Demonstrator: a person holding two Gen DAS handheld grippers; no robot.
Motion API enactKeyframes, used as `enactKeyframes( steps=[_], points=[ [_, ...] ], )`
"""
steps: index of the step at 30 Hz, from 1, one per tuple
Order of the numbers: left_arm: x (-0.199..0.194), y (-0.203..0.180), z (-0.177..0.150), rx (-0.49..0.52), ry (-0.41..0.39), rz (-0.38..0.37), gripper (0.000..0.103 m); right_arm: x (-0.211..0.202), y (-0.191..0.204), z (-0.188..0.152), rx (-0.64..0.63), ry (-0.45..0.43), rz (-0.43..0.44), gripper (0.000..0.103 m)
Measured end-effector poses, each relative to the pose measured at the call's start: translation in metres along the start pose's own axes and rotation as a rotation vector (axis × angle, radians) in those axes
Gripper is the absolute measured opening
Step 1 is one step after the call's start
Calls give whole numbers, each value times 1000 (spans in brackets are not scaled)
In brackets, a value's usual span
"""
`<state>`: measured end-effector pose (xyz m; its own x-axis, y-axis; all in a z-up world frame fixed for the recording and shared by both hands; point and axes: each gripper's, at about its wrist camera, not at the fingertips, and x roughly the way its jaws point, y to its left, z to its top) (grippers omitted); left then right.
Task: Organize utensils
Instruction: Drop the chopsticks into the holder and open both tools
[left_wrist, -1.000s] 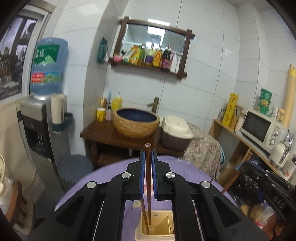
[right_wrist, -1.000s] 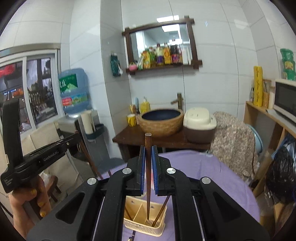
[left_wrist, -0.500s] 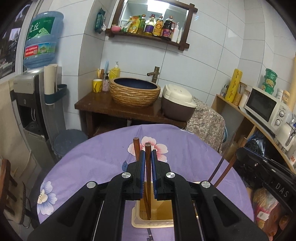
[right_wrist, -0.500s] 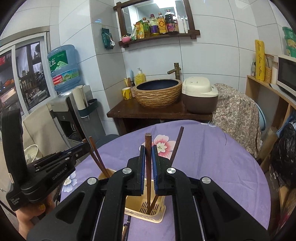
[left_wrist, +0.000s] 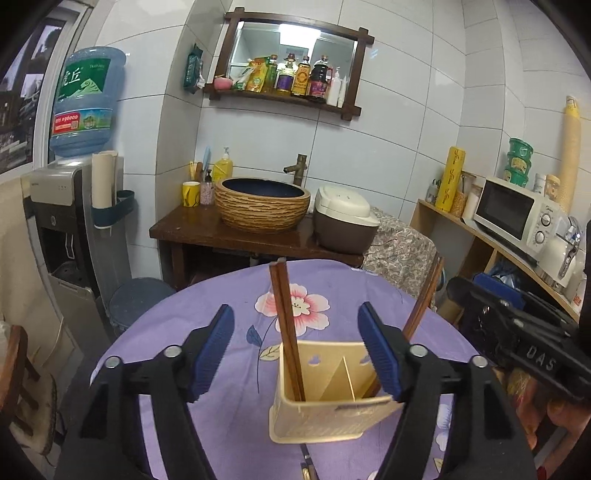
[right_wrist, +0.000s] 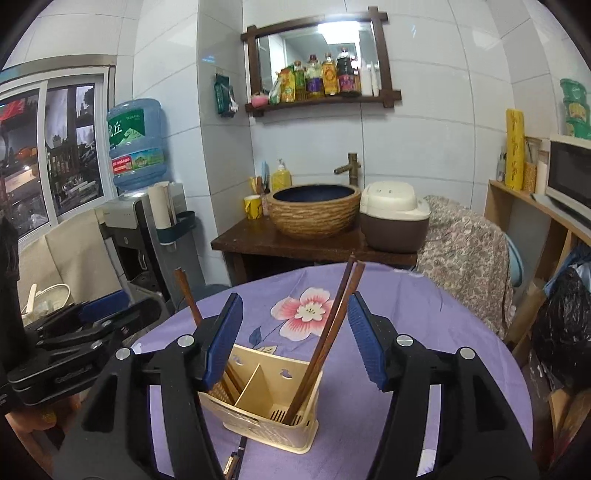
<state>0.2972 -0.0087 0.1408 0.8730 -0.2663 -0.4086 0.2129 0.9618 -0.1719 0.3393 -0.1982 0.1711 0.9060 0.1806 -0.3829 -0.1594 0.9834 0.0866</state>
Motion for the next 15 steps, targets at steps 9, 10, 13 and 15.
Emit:
enactKeyframes(
  steps=[9, 10, 13, 15],
  points=[
    [-33, 16, -38, -28, -49, 44, 96, -44, -3, -24, 1, -70, -39, 78],
    [-38, 18, -43, -34, -64, 48, 97, -50, -3, -30, 4, -80, -43, 78],
    [-46, 21, -57, -32, -78, 62, 97, -62, 0, -48, -15, -75, -42, 78],
    [-49, 21, -68, -11, -69, 74, 97, -68, 0, -60, -19, -71, -50, 79]
  ],
)
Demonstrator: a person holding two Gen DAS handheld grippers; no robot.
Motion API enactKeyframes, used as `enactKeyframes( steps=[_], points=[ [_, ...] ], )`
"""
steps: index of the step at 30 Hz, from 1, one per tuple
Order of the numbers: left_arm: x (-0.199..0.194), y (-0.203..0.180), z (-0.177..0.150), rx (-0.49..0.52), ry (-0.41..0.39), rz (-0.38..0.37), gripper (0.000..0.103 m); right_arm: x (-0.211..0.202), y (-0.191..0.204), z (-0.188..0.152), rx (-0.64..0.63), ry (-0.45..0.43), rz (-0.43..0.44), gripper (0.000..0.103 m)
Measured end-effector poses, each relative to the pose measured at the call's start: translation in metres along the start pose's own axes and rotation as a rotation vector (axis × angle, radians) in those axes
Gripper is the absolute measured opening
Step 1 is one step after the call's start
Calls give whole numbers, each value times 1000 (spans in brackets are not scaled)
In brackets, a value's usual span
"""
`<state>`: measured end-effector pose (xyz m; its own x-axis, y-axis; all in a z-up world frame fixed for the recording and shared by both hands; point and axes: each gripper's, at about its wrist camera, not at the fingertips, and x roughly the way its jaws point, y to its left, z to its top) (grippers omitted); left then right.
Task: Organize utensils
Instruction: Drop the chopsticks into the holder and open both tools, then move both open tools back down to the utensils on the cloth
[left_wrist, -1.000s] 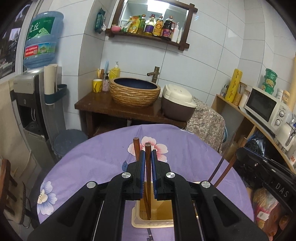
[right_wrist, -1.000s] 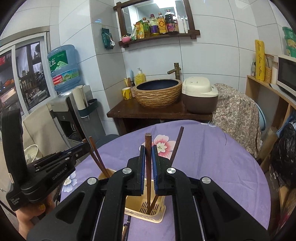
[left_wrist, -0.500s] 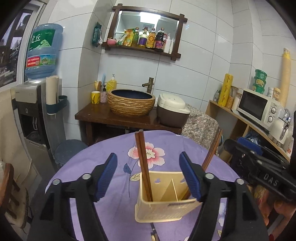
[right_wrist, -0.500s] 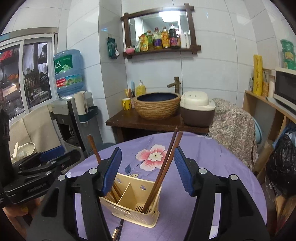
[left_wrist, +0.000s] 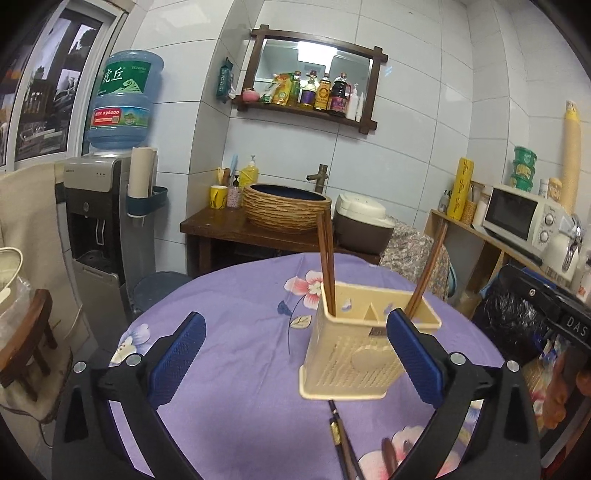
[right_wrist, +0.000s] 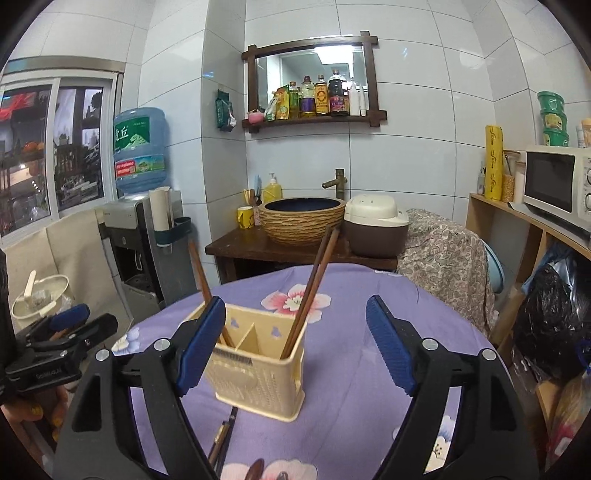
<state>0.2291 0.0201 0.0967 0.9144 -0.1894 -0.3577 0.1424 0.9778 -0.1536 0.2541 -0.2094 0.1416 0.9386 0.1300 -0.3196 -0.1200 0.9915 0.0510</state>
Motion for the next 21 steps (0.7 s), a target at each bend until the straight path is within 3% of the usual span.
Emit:
enactKeyframes(
  steps=[4, 11, 21],
  points=[
    [-6, 3, -21, 21, 1, 47, 97, -9, -1, -28, 4, 25, -21, 85],
    [-10, 16, -53, -30, 51, 100, 97, -8, -2, -73, 22, 138, -54, 86],
    [-12, 27, -95, 39, 189, 140, 97, -10, -6, -129, 45, 262, -111, 86]
  ],
)
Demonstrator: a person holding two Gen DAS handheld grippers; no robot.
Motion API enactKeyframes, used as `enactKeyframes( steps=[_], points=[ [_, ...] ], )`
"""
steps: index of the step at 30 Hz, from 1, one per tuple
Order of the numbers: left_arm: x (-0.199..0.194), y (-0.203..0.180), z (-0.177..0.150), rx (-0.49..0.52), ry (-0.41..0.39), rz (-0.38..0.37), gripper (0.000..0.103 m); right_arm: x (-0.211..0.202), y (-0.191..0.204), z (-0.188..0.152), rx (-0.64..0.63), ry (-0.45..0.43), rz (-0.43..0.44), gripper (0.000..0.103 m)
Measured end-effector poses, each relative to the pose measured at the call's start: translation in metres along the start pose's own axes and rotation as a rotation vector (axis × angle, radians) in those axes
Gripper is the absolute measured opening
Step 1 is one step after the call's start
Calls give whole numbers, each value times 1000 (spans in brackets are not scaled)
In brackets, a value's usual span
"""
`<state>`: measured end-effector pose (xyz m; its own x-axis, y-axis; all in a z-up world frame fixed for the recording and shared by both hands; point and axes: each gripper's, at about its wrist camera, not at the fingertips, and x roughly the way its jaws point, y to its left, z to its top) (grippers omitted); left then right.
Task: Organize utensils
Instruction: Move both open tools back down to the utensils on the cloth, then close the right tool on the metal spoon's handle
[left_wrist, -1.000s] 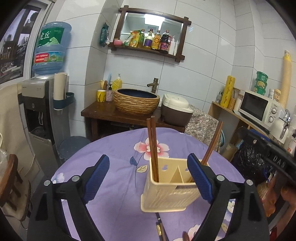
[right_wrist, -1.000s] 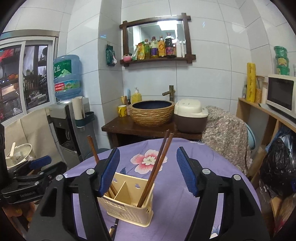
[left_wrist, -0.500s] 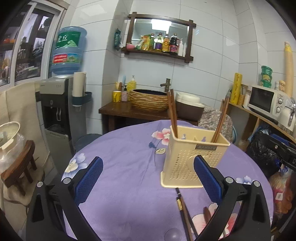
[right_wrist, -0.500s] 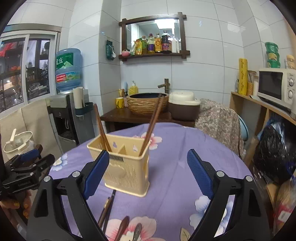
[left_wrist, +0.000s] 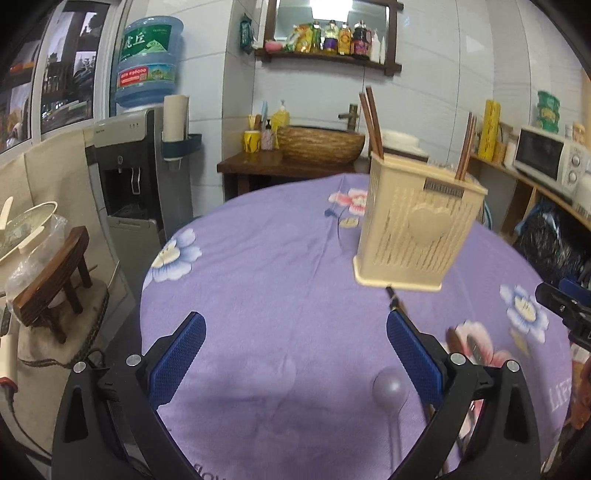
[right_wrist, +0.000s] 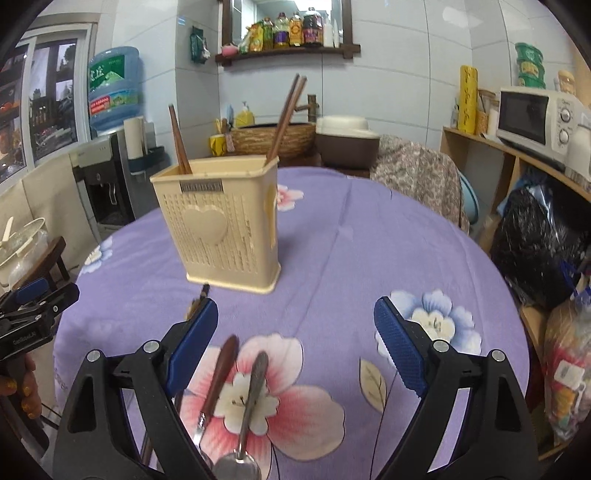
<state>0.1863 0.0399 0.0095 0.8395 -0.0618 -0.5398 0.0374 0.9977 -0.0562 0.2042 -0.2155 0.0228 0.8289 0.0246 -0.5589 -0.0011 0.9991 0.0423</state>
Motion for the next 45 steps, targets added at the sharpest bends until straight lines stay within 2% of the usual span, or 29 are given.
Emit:
enactKeyframes(
  steps=[4, 9, 13, 15, 21, 28, 32, 38, 45],
  points=[
    [2, 0, -14, 10, 55, -23, 93, 5, 0, -18, -19, 33, -32, 86],
    [9, -7, -27, 10, 133, -84, 72, 12, 0, -31, -22, 75, -32, 82],
    [11, -17, -36, 35, 165, -115, 66, 15, -2, -33, -15, 95, -23, 80],
    [11, -23, -39, 52, 177, -128, 63, 18, -1, -35, -13, 121, -7, 72],
    [14, -39, -49, 101, 209, -138, 63, 33, 7, -44, -24, 193, 25, 58],
    [14, -39, -48, 105, 212, -126, 63, 48, 23, -49, -41, 270, 49, 54],
    [14, -37, -47, 98, 210, -120, 63, 53, 32, -50, -69, 288, 45, 48],
    [15, -36, -46, 89, 212, -124, 63, 69, 36, -48, -46, 325, 57, 43],
    [16, -36, -46, 89, 214, -126, 63, 84, 38, -37, -58, 340, 32, 29]
  ],
)
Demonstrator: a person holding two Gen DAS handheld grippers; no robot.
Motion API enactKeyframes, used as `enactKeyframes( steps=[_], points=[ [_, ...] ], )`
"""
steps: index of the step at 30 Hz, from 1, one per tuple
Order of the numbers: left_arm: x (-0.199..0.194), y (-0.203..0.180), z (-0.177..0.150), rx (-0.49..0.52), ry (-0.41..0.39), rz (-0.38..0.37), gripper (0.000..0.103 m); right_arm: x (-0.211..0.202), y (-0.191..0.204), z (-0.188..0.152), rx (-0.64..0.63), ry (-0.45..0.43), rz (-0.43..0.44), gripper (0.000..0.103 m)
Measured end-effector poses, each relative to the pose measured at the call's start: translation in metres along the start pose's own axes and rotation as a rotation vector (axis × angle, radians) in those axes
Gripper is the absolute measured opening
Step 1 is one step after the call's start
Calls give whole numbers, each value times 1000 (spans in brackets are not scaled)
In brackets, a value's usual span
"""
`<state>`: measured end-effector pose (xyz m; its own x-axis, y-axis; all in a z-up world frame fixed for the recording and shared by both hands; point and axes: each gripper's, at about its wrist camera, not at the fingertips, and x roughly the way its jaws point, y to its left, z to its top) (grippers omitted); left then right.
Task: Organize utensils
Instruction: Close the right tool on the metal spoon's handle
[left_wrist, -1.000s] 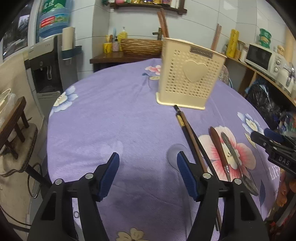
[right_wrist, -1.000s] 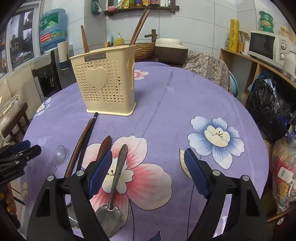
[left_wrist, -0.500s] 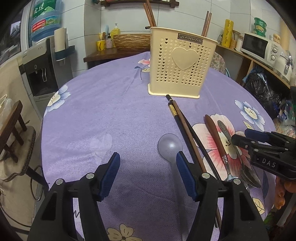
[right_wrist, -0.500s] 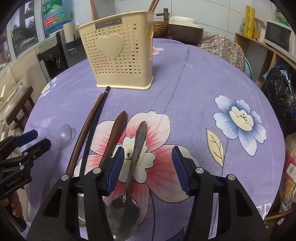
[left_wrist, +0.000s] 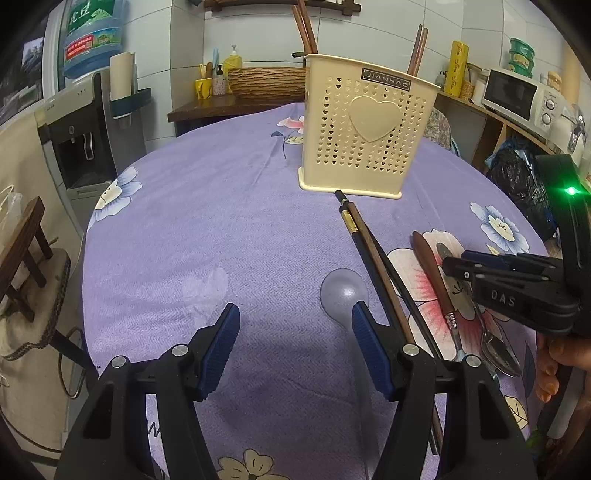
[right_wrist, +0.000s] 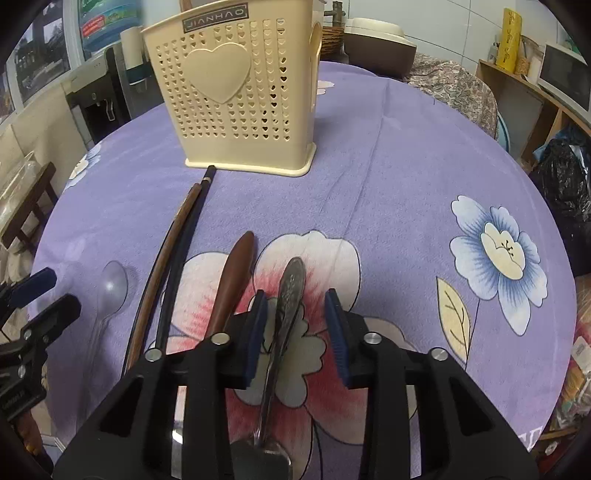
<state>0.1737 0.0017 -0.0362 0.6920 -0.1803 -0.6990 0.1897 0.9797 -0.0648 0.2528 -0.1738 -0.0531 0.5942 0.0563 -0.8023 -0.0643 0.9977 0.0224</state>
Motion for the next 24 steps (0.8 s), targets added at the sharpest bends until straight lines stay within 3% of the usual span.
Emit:
enactKeyframes(
  steps=[3, 7, 14, 20, 24],
  points=[
    [1, -1, 0, 0, 5, -3, 63, 1, 3, 3, -11, 3, -3, 16],
    [2, -1, -1, 2, 11, 0, 63, -1, 1, 1, 7, -10, 32, 14],
    [6, -5, 0, 0, 20, -23, 63, -13, -12, 1, 59, -50, 113, 2],
    [8, -12, -1, 12, 25, -26, 63, -22, -15, 1, 61, -67, 153, 2],
    [7, -12, 0, 9, 23, -24, 63, -18, -13, 1, 39, -50, 131, 2]
  ],
)
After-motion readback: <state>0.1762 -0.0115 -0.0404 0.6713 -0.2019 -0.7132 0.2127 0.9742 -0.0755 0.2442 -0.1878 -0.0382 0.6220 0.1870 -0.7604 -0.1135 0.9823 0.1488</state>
